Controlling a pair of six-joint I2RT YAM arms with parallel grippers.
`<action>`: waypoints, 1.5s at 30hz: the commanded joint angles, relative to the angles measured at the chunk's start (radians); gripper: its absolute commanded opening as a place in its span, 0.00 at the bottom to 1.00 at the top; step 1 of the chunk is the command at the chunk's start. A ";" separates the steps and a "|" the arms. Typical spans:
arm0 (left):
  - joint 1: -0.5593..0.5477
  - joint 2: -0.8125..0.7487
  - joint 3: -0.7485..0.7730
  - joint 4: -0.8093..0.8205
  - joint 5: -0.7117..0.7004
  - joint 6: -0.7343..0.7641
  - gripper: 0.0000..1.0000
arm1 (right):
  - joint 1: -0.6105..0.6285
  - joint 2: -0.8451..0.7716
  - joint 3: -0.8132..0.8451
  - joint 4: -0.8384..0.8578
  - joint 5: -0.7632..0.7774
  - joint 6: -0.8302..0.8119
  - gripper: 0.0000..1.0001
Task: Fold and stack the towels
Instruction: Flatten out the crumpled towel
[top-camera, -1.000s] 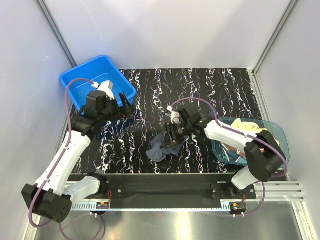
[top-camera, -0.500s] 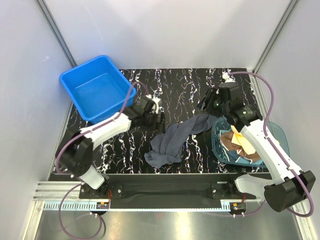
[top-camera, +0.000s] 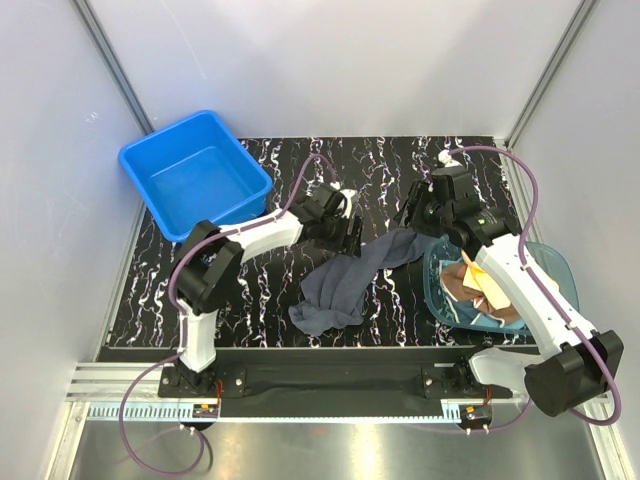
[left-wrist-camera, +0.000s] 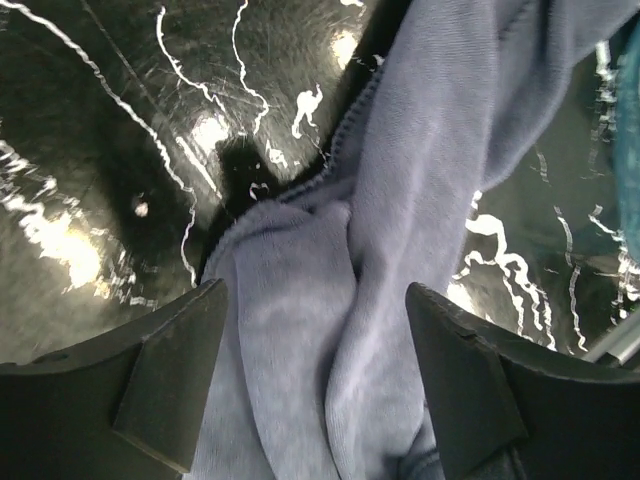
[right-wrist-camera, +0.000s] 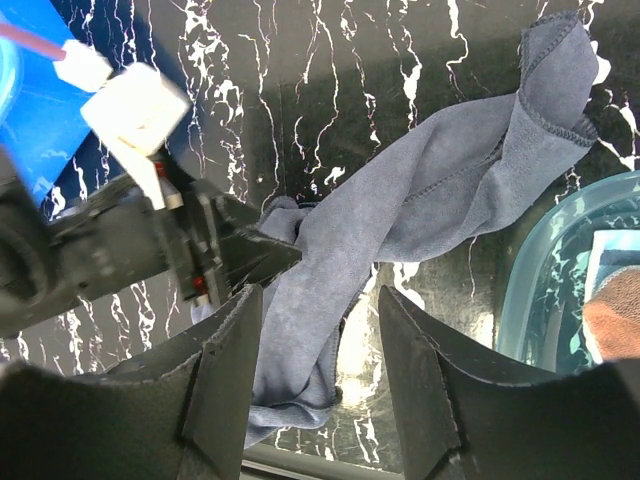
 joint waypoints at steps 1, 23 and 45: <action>0.001 0.037 0.048 0.003 0.024 0.002 0.74 | -0.007 -0.031 0.013 0.015 0.003 -0.039 0.57; 0.065 -0.578 -0.451 -0.158 -0.097 -0.203 0.01 | -0.005 0.220 0.062 0.084 -0.189 0.002 0.47; -0.035 -0.661 -0.650 0.022 -0.043 -0.377 0.03 | 0.011 0.572 0.036 0.202 -0.039 0.533 0.42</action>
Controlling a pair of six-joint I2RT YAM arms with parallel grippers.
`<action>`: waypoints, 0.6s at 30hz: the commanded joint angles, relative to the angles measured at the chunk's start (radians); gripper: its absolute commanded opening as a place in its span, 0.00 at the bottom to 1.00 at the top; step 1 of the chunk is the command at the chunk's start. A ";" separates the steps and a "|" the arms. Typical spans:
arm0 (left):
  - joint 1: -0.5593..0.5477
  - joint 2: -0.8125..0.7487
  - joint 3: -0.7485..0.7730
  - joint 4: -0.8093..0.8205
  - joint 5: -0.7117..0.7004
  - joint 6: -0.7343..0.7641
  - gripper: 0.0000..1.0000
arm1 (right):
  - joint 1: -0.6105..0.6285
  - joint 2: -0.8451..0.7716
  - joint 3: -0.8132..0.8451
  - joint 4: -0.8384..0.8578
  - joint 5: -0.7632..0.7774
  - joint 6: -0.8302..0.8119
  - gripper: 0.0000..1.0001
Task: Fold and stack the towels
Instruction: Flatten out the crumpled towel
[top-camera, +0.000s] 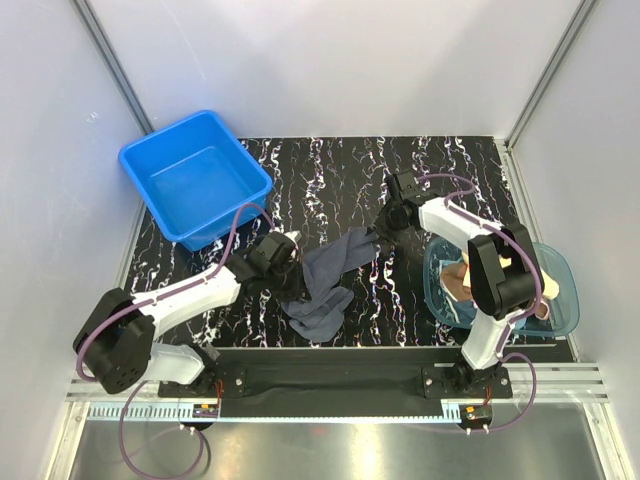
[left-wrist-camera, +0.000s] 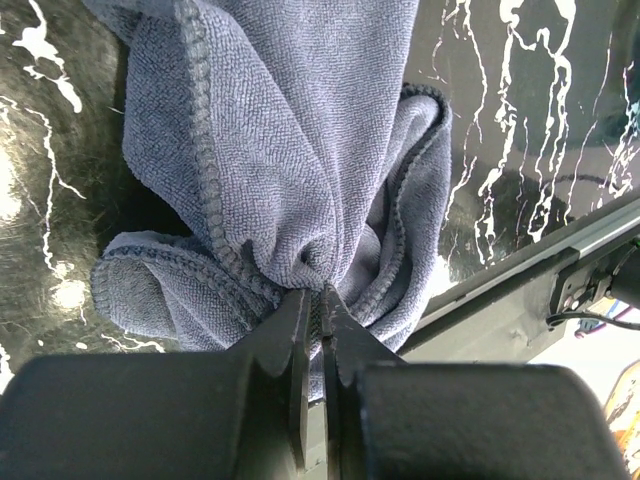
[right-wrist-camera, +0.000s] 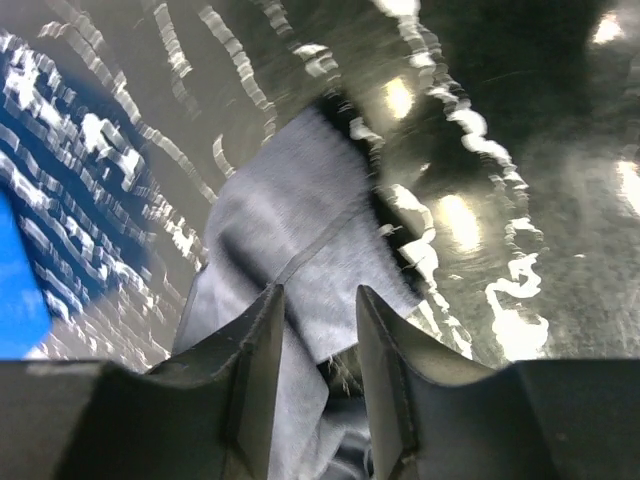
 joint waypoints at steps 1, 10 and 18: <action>-0.004 -0.036 -0.010 0.048 0.017 -0.021 0.02 | 0.009 -0.026 -0.037 0.054 0.112 0.116 0.43; -0.004 -0.048 -0.010 0.045 0.015 -0.028 0.02 | 0.009 0.024 -0.040 0.146 0.142 0.122 0.47; -0.004 -0.047 0.007 0.037 0.023 -0.037 0.01 | 0.011 0.093 -0.022 0.143 0.114 0.198 0.48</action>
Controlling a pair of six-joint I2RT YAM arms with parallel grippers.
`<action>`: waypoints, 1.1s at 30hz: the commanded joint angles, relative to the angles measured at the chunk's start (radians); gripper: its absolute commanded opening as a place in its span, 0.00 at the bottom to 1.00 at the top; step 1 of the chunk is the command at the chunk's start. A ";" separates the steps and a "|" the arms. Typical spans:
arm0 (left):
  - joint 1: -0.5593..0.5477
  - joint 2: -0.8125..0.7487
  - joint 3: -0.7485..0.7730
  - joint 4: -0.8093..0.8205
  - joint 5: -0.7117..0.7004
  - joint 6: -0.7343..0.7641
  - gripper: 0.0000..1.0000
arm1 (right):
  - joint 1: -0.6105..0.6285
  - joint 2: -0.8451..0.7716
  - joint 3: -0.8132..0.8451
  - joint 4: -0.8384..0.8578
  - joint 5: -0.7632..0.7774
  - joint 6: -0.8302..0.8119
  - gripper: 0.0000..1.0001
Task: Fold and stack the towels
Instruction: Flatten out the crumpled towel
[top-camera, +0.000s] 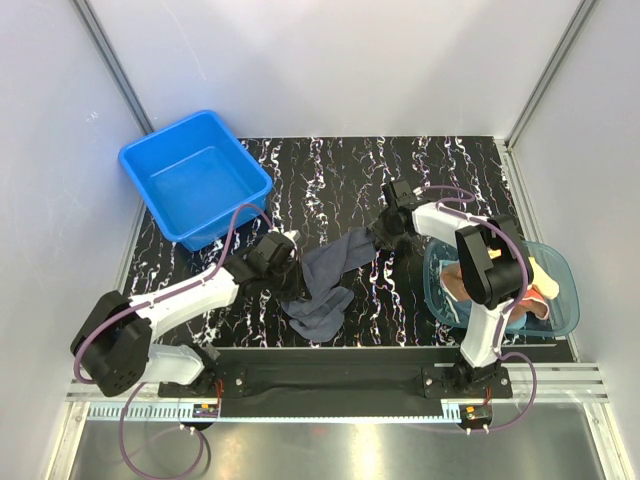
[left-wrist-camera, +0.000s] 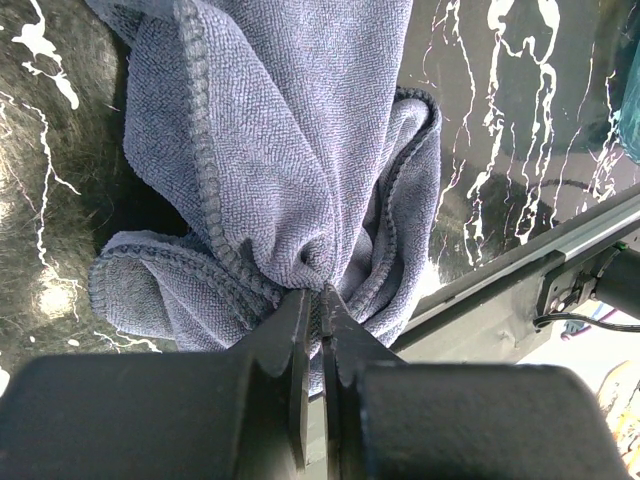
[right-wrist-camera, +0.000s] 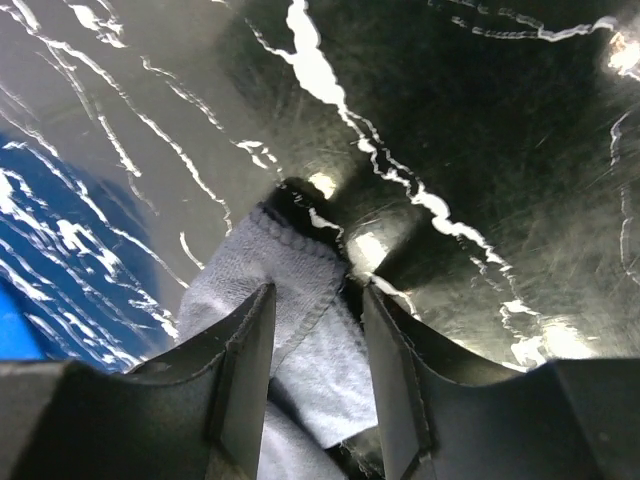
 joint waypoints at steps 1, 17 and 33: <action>-0.002 -0.029 0.011 0.030 0.022 -0.012 0.01 | 0.009 0.013 0.028 0.015 0.018 0.064 0.48; -0.002 -0.248 0.048 -0.129 -0.175 -0.067 0.00 | 0.008 0.087 0.391 0.120 -0.133 -0.444 0.00; -0.007 -0.249 0.006 0.116 0.128 -0.028 0.41 | -0.072 0.010 0.210 -0.104 -0.293 -0.692 0.02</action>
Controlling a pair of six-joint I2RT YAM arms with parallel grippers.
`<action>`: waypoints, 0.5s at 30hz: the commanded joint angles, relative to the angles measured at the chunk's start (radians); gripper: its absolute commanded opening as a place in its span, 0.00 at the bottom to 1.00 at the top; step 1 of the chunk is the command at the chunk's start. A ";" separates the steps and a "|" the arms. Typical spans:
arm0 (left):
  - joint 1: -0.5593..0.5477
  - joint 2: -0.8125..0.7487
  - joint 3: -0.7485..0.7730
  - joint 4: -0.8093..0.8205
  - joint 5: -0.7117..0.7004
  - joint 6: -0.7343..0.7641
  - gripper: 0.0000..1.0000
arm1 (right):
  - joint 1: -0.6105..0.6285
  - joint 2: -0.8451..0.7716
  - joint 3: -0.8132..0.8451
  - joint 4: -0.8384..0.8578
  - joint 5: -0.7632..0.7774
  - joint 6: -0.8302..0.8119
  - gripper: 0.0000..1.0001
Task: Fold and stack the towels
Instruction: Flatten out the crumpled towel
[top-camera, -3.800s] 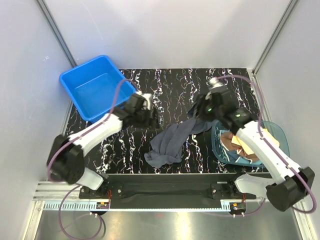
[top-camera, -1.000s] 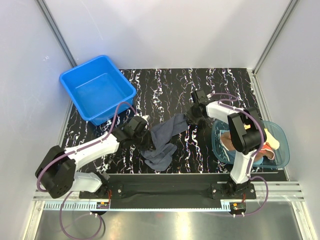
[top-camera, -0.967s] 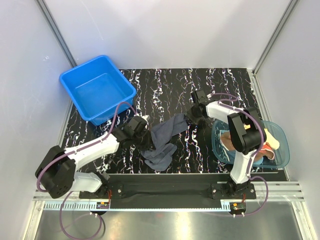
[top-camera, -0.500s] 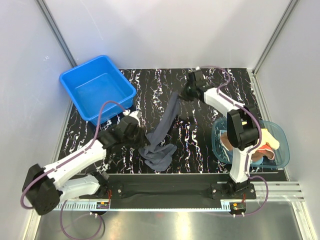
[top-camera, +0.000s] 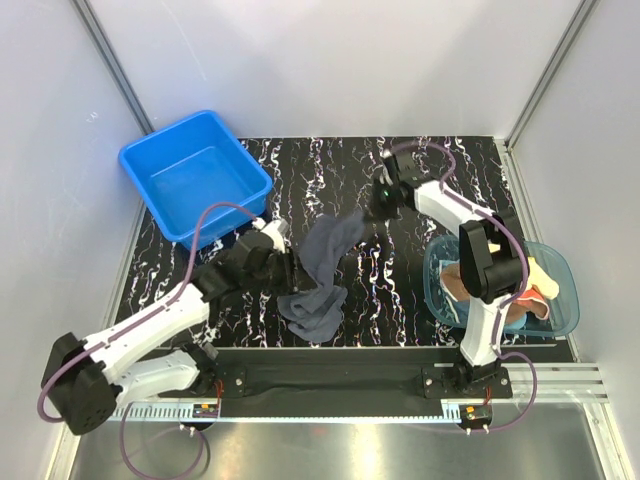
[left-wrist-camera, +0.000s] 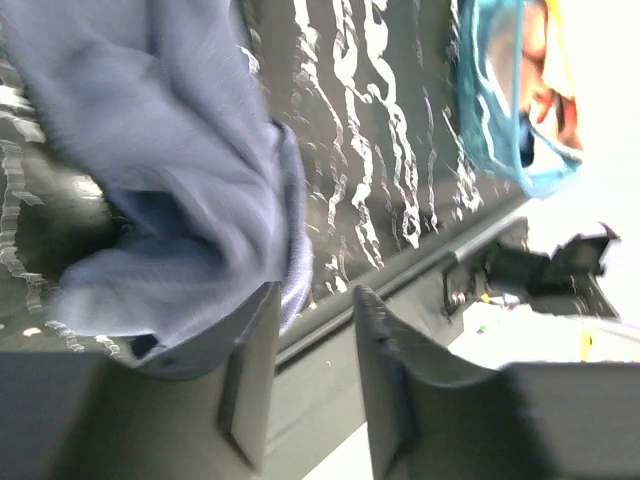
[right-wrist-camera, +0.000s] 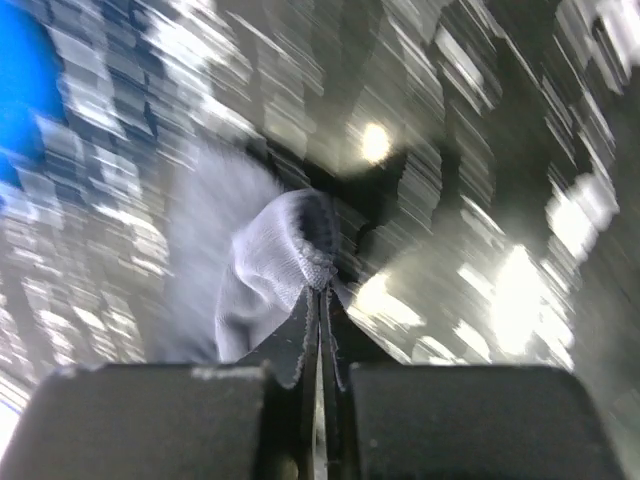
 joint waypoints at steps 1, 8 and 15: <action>-0.005 0.079 0.041 0.102 0.121 0.042 0.46 | -0.077 -0.058 -0.129 -0.004 -0.069 -0.087 0.07; 0.113 0.390 0.453 -0.192 -0.144 0.254 0.55 | -0.091 -0.067 -0.133 -0.025 0.006 -0.115 0.22; 0.191 0.741 0.763 -0.103 -0.060 0.492 0.55 | -0.091 -0.078 -0.173 0.015 -0.023 -0.073 0.26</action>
